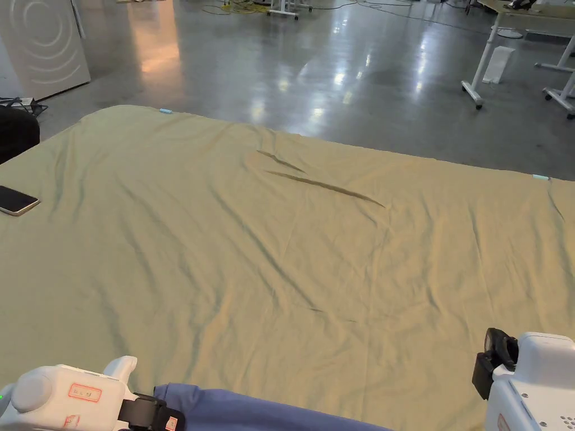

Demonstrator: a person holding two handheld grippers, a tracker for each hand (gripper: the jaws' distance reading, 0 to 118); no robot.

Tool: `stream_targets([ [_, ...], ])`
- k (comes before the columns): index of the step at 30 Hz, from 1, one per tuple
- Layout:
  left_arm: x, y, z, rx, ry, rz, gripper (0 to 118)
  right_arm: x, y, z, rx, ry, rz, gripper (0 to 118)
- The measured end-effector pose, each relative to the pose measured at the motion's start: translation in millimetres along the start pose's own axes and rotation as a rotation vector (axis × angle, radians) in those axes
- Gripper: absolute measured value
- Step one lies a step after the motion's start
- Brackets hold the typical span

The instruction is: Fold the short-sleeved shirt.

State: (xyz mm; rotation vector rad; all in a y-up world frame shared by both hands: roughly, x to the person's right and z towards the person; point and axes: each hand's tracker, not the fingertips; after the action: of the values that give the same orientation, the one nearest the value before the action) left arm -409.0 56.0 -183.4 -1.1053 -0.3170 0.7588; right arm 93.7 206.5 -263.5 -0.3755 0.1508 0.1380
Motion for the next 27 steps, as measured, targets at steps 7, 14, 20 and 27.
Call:
stream_targets([
  [7,6.9,16.3,26.8,0.037,0.007,-0.002,6,8.0,-2.4,2.0,-0.002,-0.003,-0.011,0],
  [14,25.3,26.7,73.2,0.053,0.057,0.010,6,14.0,-2.6,1.2,0.002,0.000,-0.026,0],
  [20,32.9,30.4,116.3,0.075,0.195,0.049,6,16.7,-2.4,-1.0,0.005,0.011,-0.033,0],
  [27,65.5,15.7,110.6,0.051,0.209,0.064,6,16.2,-2.1,-2.4,0.013,0.025,-0.043,0],
])
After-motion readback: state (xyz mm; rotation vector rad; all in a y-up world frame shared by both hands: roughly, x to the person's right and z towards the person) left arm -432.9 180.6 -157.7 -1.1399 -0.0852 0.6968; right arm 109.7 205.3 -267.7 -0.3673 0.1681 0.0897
